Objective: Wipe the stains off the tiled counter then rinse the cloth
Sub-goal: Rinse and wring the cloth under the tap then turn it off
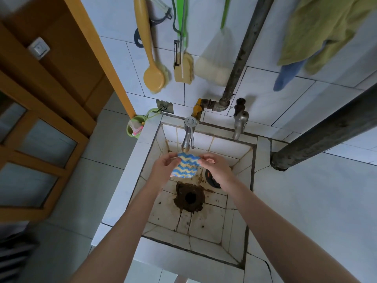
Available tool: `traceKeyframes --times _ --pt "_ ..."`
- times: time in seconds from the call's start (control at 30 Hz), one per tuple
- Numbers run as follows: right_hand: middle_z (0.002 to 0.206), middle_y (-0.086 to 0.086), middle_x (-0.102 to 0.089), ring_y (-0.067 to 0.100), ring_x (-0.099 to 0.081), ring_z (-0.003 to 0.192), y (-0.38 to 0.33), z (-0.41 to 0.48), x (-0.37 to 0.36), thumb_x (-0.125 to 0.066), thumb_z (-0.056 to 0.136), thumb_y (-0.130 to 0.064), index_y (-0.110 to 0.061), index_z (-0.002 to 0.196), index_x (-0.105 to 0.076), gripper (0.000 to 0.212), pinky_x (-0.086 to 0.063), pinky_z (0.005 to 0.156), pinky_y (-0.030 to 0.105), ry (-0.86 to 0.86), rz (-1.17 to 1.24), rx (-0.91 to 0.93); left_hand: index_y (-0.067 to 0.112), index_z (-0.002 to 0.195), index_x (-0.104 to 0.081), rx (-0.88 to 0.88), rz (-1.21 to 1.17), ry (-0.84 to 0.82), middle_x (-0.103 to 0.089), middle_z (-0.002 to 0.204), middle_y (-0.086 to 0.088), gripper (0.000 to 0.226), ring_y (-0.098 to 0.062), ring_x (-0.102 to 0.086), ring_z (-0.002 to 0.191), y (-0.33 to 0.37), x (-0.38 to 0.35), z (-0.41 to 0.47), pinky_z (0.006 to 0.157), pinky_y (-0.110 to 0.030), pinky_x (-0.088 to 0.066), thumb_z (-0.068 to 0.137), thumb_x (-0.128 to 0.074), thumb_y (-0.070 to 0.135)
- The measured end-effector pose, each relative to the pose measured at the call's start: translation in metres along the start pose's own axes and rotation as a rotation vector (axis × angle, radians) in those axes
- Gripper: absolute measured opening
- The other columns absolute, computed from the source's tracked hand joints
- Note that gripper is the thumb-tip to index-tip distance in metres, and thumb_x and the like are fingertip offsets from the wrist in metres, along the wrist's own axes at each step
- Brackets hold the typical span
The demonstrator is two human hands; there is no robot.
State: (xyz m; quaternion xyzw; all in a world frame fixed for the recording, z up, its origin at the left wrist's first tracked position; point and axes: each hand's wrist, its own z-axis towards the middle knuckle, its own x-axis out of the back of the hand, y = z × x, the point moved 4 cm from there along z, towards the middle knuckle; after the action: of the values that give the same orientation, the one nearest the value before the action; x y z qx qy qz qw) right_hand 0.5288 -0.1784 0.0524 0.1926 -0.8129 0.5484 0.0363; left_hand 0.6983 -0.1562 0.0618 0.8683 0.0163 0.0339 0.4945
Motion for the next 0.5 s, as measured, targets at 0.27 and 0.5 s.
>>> traceKeyframes --times 0.27,0.5 --pt "0.090 0.004 -0.059 0.018 -0.055 0.090 0.023 0.003 0.004 -0.058 0.090 -0.008 0.002 0.107 -0.063 0.021 -0.042 0.072 0.016 0.098 0.090 0.002 0.008 0.110 -0.061 -0.028 -0.005 0.019 -0.064 0.100 -0.004 0.020 -0.018 -0.061 0.095 0.000 -0.010 0.004 0.077 -0.023 -0.053 0.090 -0.057 0.008" --pt "0.084 -0.001 -0.060 0.021 -0.057 0.090 0.028 0.009 -0.001 -0.060 0.088 -0.007 -0.003 0.098 -0.063 0.011 -0.044 0.077 0.023 0.116 0.147 0.017 0.005 0.109 -0.061 -0.044 -0.031 0.063 -0.063 0.102 -0.010 0.020 -0.020 -0.059 0.095 -0.001 -0.010 0.011 0.074 -0.021 -0.052 0.090 -0.057 0.005"
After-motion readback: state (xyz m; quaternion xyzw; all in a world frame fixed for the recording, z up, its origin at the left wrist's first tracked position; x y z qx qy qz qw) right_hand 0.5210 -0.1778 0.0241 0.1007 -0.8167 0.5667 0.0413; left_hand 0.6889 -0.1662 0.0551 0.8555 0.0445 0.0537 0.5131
